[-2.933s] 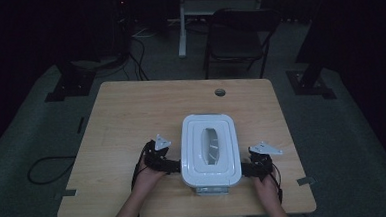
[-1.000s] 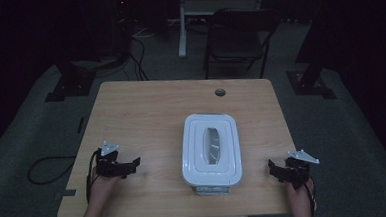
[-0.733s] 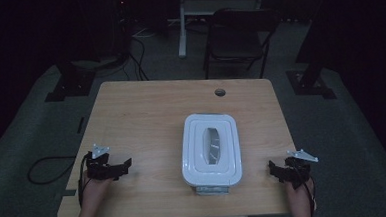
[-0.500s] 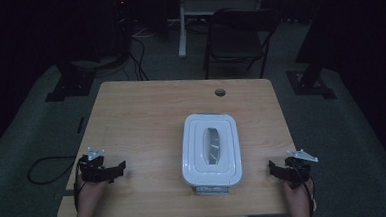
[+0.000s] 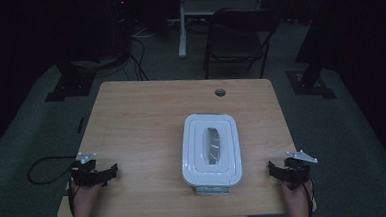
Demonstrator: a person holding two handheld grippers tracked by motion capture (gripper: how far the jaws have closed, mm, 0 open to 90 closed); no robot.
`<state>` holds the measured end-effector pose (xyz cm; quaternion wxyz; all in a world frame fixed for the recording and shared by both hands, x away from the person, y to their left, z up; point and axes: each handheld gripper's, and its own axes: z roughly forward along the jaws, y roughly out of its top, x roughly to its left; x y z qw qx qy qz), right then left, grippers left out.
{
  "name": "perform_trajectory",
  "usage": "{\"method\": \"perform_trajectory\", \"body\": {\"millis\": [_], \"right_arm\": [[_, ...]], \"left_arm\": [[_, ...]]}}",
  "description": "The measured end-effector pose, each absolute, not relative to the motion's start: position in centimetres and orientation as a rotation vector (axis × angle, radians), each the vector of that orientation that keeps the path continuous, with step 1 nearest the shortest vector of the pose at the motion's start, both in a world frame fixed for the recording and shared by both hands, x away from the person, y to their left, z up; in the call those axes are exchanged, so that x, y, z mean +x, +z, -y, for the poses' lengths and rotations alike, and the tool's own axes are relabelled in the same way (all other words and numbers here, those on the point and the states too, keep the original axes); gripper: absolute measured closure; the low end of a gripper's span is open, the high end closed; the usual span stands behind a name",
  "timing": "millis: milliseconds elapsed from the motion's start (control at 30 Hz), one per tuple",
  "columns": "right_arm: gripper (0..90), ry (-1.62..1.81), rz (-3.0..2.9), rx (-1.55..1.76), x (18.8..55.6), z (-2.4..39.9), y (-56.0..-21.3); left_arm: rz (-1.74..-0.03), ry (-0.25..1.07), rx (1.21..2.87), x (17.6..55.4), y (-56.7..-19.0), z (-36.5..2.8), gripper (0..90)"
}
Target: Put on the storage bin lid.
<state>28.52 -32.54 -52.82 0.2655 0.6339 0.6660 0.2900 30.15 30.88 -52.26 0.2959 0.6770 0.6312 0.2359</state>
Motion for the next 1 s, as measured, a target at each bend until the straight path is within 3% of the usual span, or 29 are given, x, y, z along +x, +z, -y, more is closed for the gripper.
{"method": "perform_trajectory", "body": {"millis": [1000], "right_arm": [[12.9, 0.783, -1.799, 1.711, 28.51, 32.55, -52.83]], "left_arm": [[-1.679, 0.678, 1.857, 30.45, -52.41, -30.50, 0.7]]}}
